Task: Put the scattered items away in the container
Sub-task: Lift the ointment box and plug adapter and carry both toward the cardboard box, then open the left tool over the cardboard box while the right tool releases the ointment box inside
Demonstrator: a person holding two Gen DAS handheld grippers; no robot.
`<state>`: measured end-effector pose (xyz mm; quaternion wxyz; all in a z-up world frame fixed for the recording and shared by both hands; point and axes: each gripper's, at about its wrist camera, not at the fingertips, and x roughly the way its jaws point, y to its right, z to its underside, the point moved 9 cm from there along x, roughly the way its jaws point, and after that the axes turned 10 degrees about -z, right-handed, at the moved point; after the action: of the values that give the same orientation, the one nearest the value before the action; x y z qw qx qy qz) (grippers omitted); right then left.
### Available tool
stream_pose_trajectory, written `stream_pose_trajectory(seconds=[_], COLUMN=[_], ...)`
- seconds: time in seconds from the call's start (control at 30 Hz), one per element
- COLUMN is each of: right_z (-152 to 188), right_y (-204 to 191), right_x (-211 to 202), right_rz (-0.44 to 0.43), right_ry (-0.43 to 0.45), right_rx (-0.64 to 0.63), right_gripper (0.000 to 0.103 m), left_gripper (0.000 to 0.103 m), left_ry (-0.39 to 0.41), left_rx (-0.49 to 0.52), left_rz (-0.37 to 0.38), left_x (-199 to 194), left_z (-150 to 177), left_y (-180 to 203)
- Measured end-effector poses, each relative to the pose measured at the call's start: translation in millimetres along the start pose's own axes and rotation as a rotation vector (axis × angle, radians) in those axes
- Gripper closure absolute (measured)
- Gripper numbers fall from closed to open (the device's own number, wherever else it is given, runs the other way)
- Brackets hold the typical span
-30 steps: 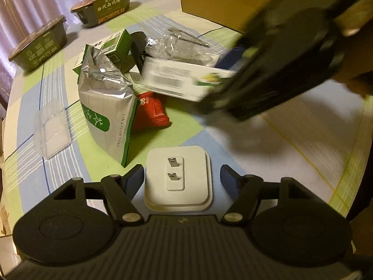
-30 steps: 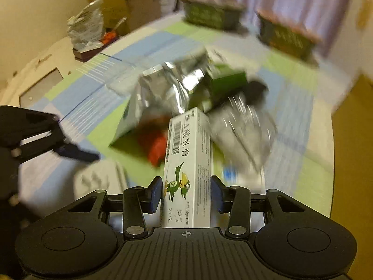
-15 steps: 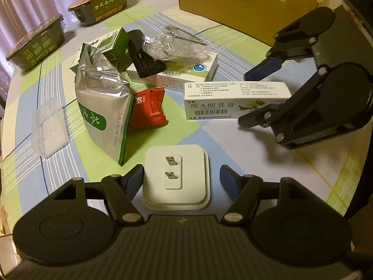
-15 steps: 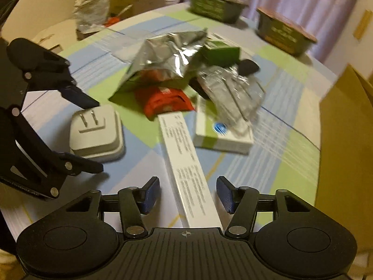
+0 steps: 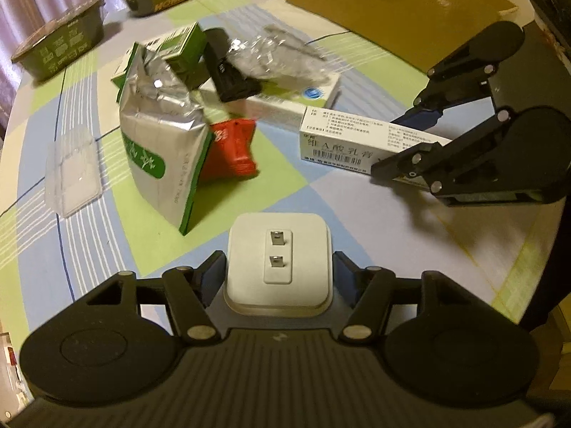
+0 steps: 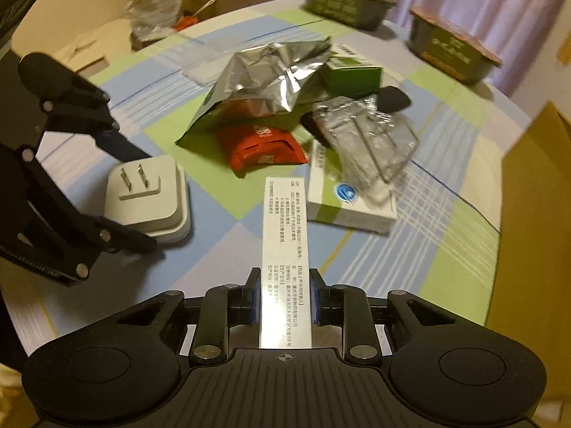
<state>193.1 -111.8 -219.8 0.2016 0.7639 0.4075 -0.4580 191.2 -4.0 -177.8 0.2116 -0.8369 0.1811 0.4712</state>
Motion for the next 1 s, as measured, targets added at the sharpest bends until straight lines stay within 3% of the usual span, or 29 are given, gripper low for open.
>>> stream_pose_trajectory(seconds=[0.27, 0.47, 0.77, 1.0], right_z=[7.3, 3.7, 1.3, 25.7], right_y=[14.2, 41.0, 125.9, 201.3], right_x=[-52.4, -115.3, -215.1, -244.4], right_rz=[0.061, 0.142, 0.294, 0.346], right_ry=[0.08, 0.169, 0.296, 0.317], right_rx=[0.095, 0.152, 0.261, 0.366], right_gripper=[0.075, 0.075, 0.075, 0.075], left_gripper=[0.043, 0.043, 0.043, 0.043], left_ry=[0.039, 0.086, 0.214, 0.294], left_rx=[0.034, 0.049, 0.086, 0.094], left_rz=[-0.01, -0.004, 0.029, 0.081], left_x=[-25.2, -47.4, -78.2, -73.3], left_z=[-25.1, -63.1, -172.7, -253.9], left_y=[19.3, 41.7, 97.3, 155.1])
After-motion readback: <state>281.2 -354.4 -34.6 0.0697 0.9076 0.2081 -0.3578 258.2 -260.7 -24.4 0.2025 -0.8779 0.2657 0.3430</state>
